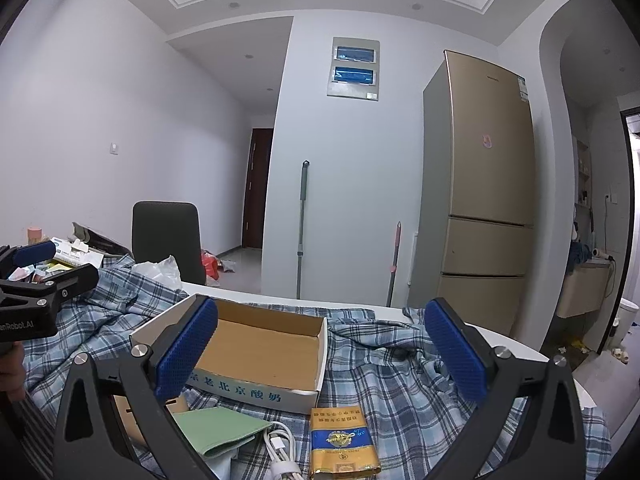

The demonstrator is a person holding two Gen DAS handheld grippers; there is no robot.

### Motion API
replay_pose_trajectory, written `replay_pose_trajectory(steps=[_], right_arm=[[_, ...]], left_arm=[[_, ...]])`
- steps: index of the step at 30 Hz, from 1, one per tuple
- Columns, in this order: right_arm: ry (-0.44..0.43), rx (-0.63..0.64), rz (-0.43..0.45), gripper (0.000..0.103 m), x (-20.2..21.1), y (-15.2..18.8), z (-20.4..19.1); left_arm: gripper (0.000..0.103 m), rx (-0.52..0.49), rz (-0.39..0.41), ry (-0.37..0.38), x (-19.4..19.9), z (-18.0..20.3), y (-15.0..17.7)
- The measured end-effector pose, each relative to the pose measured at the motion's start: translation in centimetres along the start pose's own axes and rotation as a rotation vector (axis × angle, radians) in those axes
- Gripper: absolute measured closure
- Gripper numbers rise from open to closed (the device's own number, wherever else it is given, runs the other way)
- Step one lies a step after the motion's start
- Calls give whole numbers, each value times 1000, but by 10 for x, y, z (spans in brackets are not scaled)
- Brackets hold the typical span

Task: Organize soft objects

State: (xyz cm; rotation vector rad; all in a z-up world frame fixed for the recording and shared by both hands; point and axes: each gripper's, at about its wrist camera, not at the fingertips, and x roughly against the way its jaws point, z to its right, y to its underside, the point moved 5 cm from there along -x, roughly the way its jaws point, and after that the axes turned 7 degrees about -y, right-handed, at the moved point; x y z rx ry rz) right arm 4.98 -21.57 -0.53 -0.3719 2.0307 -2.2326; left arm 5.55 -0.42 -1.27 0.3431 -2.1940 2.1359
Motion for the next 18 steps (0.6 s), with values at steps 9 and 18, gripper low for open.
replay_pose_trajectory(steps=[9, 18], right_arm=[[0, 13, 5, 0, 0, -1, -2], [0, 19, -5, 0, -1, 0, -2]], left_arm=[[0, 3, -1, 1, 1, 3, 1], [0, 1, -2, 0, 0, 2, 1]])
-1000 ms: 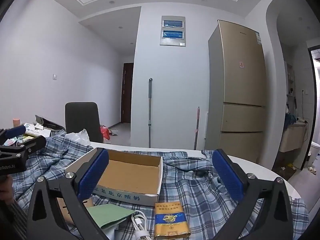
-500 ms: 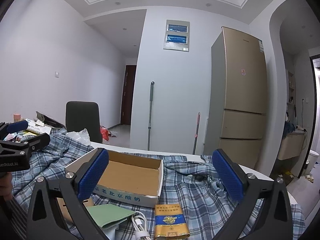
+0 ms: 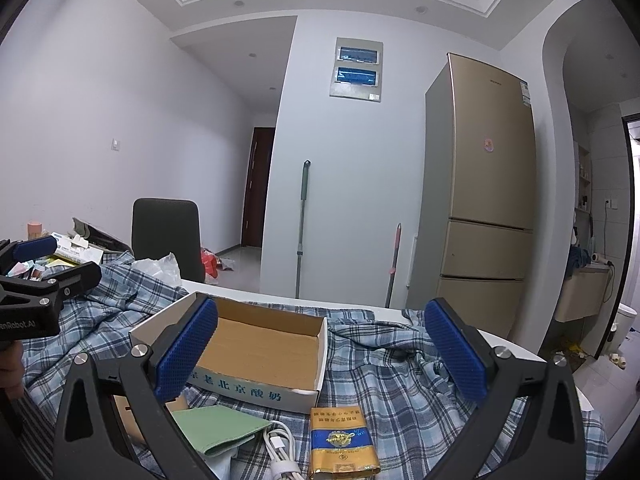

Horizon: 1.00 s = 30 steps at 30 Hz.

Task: Organize soft objects

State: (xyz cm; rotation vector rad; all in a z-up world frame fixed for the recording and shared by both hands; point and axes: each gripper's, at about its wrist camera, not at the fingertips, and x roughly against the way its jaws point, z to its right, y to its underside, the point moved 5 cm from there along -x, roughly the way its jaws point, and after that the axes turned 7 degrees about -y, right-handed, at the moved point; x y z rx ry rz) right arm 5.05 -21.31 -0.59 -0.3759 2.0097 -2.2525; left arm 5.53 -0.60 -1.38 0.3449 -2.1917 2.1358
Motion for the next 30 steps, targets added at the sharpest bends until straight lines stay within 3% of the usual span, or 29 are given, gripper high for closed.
replay_pose_trajectory(steps=[13, 30], right_arm=[[-4, -3, -4, 0, 0, 0, -1], [-172, -79, -54, 0, -12, 5, 1]], left_arm=[[0, 0, 0, 0, 0, 0, 0], [0, 0, 14, 6, 2, 4, -1]])
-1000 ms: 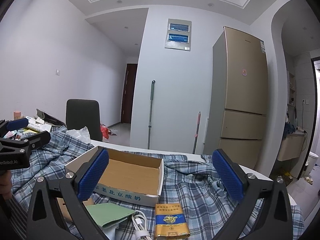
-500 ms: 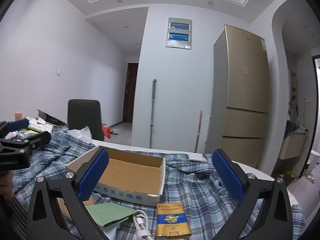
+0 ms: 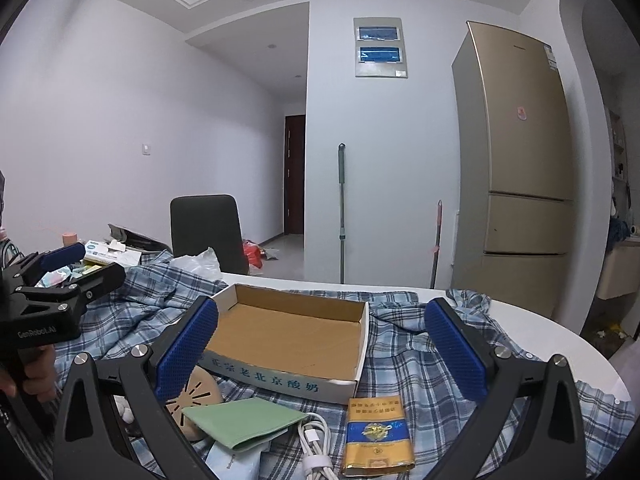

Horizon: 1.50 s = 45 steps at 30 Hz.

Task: Organize soft objects

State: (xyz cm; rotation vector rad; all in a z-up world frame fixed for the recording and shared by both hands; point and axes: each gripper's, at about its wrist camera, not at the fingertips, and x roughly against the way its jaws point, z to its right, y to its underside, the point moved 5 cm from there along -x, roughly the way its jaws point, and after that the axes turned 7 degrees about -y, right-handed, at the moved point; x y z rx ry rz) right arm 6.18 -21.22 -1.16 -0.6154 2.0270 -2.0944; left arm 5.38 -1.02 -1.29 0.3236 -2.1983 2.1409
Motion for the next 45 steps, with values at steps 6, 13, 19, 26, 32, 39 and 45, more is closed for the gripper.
replay_pose_trajectory(steps=[6, 13, 19, 26, 32, 39, 45], right_arm=[[19, 19, 20, 0, 5, -1, -4], [101, -32, -61, 0, 4, -16, 14], [74, -142, -259, 0, -16, -22, 48], [63, -179, -446, 12, -48, 30, 68], [29, -198, -557, 23, -62, 59, 70], [11, -121, -686, 42, -77, 81, 56], [21, -149, -732, 48, -81, 90, 62]], left_arm=[[0, 2, -15, -7, -1, -2, 0], [0, -15, -67, 48, -6, -6, -8], [0, -34, -152, 137, -10, 3, -19], [0, -57, -231, 135, -24, 20, -3], [0, -76, -264, 100, -39, 18, 19], [0, -122, -282, 95, -40, 16, 23], [0, -141, -303, 119, -41, 20, 27]])
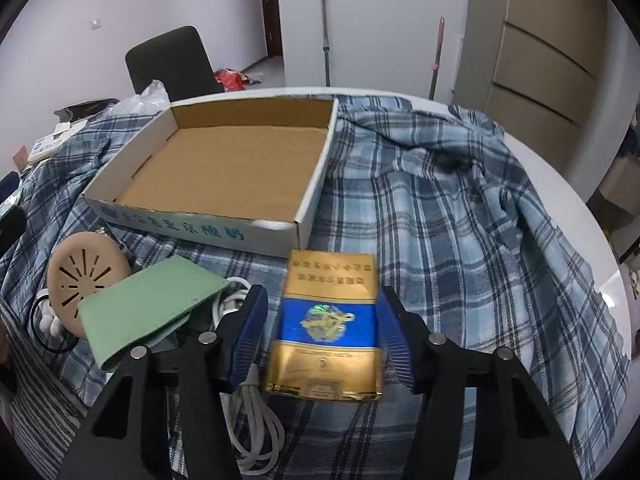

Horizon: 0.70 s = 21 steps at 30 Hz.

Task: Organize soft objects
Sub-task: 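Lower the right gripper onto the gold cigarette pack and close it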

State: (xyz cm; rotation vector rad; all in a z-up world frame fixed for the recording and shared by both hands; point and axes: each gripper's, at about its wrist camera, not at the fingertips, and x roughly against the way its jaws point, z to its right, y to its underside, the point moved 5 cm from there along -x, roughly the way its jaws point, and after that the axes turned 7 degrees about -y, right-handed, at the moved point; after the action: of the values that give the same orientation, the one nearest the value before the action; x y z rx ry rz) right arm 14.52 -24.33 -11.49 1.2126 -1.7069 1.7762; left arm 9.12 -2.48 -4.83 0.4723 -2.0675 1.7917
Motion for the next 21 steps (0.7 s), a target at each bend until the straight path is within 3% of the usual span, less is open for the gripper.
replay_pose_trajectory(steps=[3, 13, 16, 18, 21], right_arm=[[1, -17, -7, 48, -1, 1, 5], [15, 6, -57, 47, -12, 3, 1], [4, 15, -59, 51, -12, 3, -2], [14, 18, -27, 52, -7, 3, -3], [10, 25, 57, 52, 10, 0, -4]], left_arm=[[7, 0, -10, 12, -3, 0, 1], [8, -51, -5, 43, -1, 13, 3], [21, -64, -24, 61, -2, 16, 4], [36, -76, -47, 76, -6, 17, 5], [39, -66, -71, 104, -10, 16, 7]])
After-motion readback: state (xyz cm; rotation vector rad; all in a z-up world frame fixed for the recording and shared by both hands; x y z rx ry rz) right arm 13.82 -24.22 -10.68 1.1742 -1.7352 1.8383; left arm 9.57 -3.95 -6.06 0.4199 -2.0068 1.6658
